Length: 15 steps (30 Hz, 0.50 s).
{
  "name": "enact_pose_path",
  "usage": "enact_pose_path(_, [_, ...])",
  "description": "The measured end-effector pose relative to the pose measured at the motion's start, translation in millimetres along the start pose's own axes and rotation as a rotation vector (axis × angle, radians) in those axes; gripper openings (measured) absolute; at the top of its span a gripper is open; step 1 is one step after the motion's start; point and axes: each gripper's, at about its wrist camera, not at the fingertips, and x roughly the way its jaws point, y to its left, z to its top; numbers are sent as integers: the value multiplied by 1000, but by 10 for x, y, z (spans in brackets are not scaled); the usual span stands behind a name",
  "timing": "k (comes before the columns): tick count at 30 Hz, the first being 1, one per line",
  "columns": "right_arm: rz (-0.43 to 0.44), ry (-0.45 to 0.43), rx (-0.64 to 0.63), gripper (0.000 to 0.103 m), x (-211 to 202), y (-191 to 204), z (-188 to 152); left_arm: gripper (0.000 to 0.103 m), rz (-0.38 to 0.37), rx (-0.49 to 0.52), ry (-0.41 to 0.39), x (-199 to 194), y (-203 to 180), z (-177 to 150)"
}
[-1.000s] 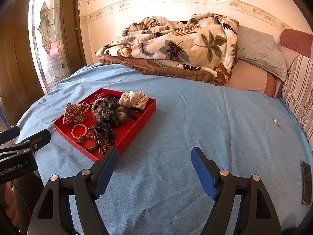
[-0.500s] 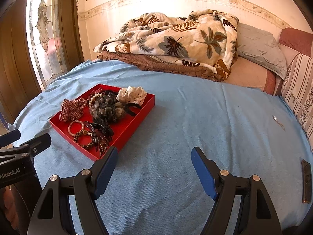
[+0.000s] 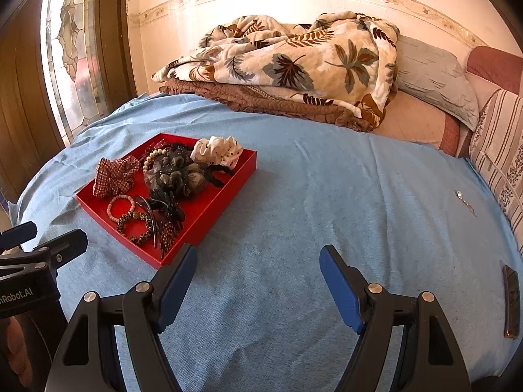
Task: Organize jewelry
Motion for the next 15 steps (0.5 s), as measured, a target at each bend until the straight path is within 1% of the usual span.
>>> enact_pose_path(15, [-4, 28, -13, 82, 76, 43, -35, 103, 3, 4, 12, 72, 15, -19])
